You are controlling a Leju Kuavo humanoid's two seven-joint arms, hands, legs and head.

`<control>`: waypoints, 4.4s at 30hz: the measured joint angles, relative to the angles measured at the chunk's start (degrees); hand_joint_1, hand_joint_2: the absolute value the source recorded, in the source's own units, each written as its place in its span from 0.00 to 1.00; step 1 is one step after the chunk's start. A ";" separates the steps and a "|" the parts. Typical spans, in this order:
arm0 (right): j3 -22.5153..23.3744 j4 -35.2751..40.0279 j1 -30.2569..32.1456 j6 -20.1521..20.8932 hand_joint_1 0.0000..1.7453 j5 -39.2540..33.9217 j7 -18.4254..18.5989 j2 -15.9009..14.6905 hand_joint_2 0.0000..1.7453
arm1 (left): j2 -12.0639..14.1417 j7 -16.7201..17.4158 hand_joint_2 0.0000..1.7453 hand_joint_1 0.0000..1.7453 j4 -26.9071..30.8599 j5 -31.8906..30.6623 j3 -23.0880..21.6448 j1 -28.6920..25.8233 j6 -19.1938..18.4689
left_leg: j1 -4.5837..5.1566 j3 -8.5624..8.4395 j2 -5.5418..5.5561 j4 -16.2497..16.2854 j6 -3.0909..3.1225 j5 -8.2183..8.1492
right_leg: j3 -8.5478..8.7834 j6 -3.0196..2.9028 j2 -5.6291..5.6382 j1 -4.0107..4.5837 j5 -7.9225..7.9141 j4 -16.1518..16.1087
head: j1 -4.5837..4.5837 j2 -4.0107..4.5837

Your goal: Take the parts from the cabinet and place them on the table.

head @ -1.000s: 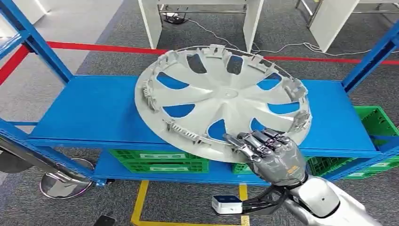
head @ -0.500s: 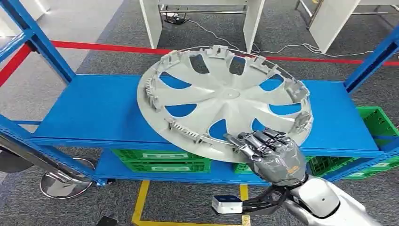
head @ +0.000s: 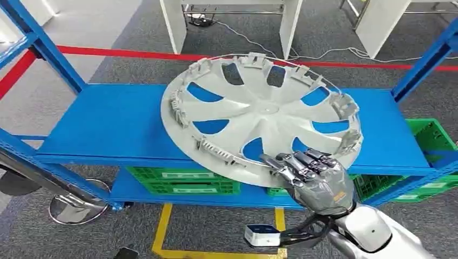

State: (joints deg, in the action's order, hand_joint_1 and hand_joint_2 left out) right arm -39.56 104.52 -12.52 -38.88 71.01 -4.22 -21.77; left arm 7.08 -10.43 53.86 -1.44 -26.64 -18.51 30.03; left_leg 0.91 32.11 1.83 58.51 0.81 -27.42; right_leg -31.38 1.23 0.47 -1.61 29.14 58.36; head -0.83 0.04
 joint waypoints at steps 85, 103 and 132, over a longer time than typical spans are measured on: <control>-1.09 -0.70 -1.74 5.42 1.00 -3.43 2.64 2.93 1.00 | 8.39 9.75 0.00 0.00 5.51 11.04 -12.94 0.16 9.22 | -0.82 1.40 -2.02 -2.09 1.08 2.13 | -5.08 1.27 -0.69 0.87 2.66 12.27 | 0.04 0.00; -1.84 -0.74 -2.79 6.19 1.00 -3.65 2.73 3.41 1.00 | 8.83 9.75 0.00 0.00 5.51 11.85 -13.33 0.49 9.40 | -0.86 -5.14 -1.63 -0.16 -1.36 -3.30 | -4.87 -1.13 -1.12 1.33 -4.38 -0.57 | 0.46 0.00; -3.30 -2.08 -5.26 7.74 1.00 -4.22 3.06 5.38 1.00 | 9.55 8.70 0.00 0.00 5.51 14.03 -13.40 0.34 9.22 | -1.28 2.27 -1.81 10.49 -2.26 -0.82 | -2.87 -1.62 -1.22 1.17 -3.14 -0.95 | 0.46 0.00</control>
State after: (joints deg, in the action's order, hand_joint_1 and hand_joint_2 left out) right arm -42.86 102.44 -17.78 -31.15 66.79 -1.16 -16.39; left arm 16.63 -1.73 59.36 12.59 -40.04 -18.17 39.26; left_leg -0.37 34.38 0.03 69.00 -1.45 -28.25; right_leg -34.25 -0.39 -0.76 -0.44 26.00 57.41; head -0.37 0.04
